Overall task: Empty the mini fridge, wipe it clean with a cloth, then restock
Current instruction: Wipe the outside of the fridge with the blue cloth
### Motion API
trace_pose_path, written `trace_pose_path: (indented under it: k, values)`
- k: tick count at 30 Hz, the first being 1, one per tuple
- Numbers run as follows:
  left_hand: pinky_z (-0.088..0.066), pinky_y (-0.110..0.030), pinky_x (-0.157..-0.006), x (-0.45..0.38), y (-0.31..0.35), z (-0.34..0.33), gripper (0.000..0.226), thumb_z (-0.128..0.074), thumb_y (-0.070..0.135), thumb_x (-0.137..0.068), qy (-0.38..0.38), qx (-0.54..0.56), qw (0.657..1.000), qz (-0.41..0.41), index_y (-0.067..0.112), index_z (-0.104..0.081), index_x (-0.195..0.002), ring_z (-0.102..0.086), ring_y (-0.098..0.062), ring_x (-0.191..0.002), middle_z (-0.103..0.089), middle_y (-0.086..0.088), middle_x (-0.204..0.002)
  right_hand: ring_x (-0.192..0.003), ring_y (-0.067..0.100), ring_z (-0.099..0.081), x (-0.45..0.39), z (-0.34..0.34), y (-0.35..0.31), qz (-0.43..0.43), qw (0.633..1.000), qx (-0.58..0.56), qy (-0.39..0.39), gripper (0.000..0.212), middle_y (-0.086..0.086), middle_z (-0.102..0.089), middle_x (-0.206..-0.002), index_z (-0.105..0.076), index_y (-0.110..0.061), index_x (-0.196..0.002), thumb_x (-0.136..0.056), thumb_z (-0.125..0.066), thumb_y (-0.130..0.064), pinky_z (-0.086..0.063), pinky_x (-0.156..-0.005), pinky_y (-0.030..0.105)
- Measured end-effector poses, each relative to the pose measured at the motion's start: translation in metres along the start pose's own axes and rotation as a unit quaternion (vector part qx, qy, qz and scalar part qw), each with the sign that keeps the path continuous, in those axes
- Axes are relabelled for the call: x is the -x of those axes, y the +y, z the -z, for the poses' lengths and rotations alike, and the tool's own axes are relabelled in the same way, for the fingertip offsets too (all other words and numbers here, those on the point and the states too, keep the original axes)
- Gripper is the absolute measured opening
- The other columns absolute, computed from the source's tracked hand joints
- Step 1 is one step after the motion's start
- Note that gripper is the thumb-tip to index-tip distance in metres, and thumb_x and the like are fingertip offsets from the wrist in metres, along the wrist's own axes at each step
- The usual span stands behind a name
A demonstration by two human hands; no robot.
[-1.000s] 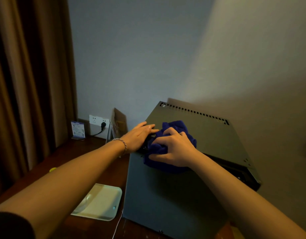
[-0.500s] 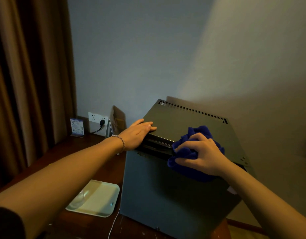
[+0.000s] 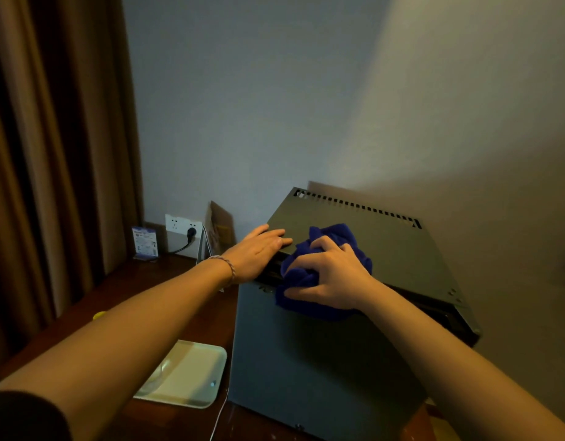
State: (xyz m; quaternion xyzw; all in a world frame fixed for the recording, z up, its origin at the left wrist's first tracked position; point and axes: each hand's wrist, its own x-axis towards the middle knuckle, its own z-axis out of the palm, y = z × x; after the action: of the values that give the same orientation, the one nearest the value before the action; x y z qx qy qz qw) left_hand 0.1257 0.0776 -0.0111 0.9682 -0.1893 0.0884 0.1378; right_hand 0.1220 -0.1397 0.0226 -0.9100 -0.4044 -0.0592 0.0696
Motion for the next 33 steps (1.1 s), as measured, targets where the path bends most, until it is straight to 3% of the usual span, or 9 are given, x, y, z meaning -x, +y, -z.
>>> trace_pose_path:
  k: [7, 11, 14, 19, 21, 23, 25, 30, 33]
  values:
    - [0.012, -0.016, -0.109, 0.001, -0.004, -0.001, 0.055, -0.038, 0.007, -0.104, 0.014, -0.002, 1.000, -0.016, 0.018, -0.023, -0.156, -0.001, -0.022, -0.152, -0.016, -0.007, -0.164, -0.132, 0.005, -0.028, 0.035, 0.008, 0.020, -0.039, 0.998, -0.043, 0.024, 0.033, -0.021, -0.052, -0.122, -0.065, -0.047, -0.111, -0.082, -0.068, -0.064, -0.031, -0.101, 0.042]
    - [0.024, 0.000, -0.094, 0.001, -0.003, 0.000, 0.054, -0.034, 0.002, -0.105, 0.019, 0.002, 1.000, -0.022, 0.016, -0.022, -0.156, -0.002, -0.018, -0.151, -0.017, -0.007, -0.164, -0.123, -0.002, -0.030, 0.073, 0.014, 0.045, -0.091, 0.992, -0.079, 0.044, 0.033, -0.035, -0.040, -0.117, -0.060, -0.057, -0.101, -0.073, -0.064, -0.073, -0.028, -0.110, 0.046]
    - [0.022, -0.006, -0.098, 0.001, -0.004, -0.001, 0.055, -0.033, 0.002, -0.105, 0.015, 0.006, 1.000, -0.014, 0.016, -0.021, -0.156, -0.001, -0.018, -0.151, -0.016, -0.007, -0.164, -0.122, 0.000, -0.039, 0.114, 0.019, 0.070, -0.130, 0.984, -0.084, 0.083, 0.042, -0.032, -0.045, -0.118, -0.064, -0.060, -0.101, -0.069, -0.058, -0.087, -0.035, -0.108, 0.050]
    - [0.025, 0.005, -0.086, 0.000, -0.001, -0.001, 0.048, -0.025, 0.010, -0.109, 0.005, 0.036, 0.999, 0.003, 0.017, -0.022, -0.156, -0.002, -0.014, -0.149, -0.017, -0.005, -0.164, -0.125, 0.006, -0.041, 0.144, 0.025, 0.087, -0.164, 0.980, -0.070, 0.085, 0.050, -0.024, -0.054, -0.118, -0.060, -0.065, -0.104, -0.065, -0.051, -0.095, -0.040, -0.101, 0.056]
    - [0.018, -0.003, -0.099, -0.001, -0.001, -0.002, 0.046, -0.018, 0.020, -0.110, -0.007, 0.067, 0.998, 0.017, 0.021, -0.026, -0.155, -0.001, -0.012, -0.149, -0.016, 0.000, -0.164, -0.125, 0.006, -0.041, 0.143, 0.026, 0.087, -0.163, 0.980, -0.072, 0.088, 0.053, -0.027, -0.052, -0.117, -0.060, -0.064, -0.104, -0.064, -0.049, -0.096, -0.038, -0.102, 0.055]
    - [0.005, -0.024, -0.117, -0.002, -0.002, -0.005, 0.046, -0.020, 0.033, -0.109, -0.009, 0.104, 0.994, 0.043, 0.028, -0.030, -0.154, 0.001, -0.014, -0.151, -0.017, 0.005, -0.164, -0.122, 0.007, -0.041, 0.139, 0.023, 0.084, -0.150, 0.982, -0.068, 0.089, 0.055, -0.031, -0.048, -0.117, -0.061, -0.062, -0.104, -0.064, -0.047, -0.096, -0.036, -0.102, 0.052]
    - [-0.005, -0.039, -0.122, -0.004, -0.001, -0.007, 0.046, -0.026, 0.042, -0.107, -0.003, 0.112, 0.991, 0.066, 0.033, -0.033, -0.152, 0.000, -0.017, -0.152, -0.018, 0.008, -0.164, -0.121, 0.010, -0.043, 0.133, 0.018, 0.080, -0.122, 0.986, -0.062, 0.094, 0.045, -0.033, -0.047, -0.116, -0.062, -0.060, -0.101, -0.070, -0.051, -0.090, -0.039, -0.100, 0.055]
    - [-0.008, -0.047, -0.122, -0.008, 0.001, -0.008, 0.053, -0.033, 0.054, -0.102, -0.016, 0.081, 0.991, 0.108, 0.038, -0.028, -0.153, -0.002, -0.026, -0.152, -0.013, 0.005, -0.165, -0.124, 0.009, -0.036, 0.111, 0.014, 0.067, -0.091, 0.990, -0.053, 0.089, 0.028, -0.038, -0.038, -0.111, -0.067, -0.051, -0.105, -0.079, -0.070, -0.060, -0.026, -0.101, 0.040]
    - [-0.015, -0.045, -0.122, -0.006, 0.005, -0.008, 0.066, -0.043, 0.060, -0.097, -0.004, 0.132, 0.978, 0.160, 0.036, -0.025, -0.155, -0.011, -0.021, -0.152, -0.010, 0.006, -0.165, -0.124, 0.004, -0.032, 0.112, 0.017, 0.069, -0.087, 0.993, -0.045, 0.067, 0.029, -0.036, -0.044, -0.108, -0.069, -0.045, -0.108, -0.082, -0.071, -0.057, -0.026, -0.100, 0.040]
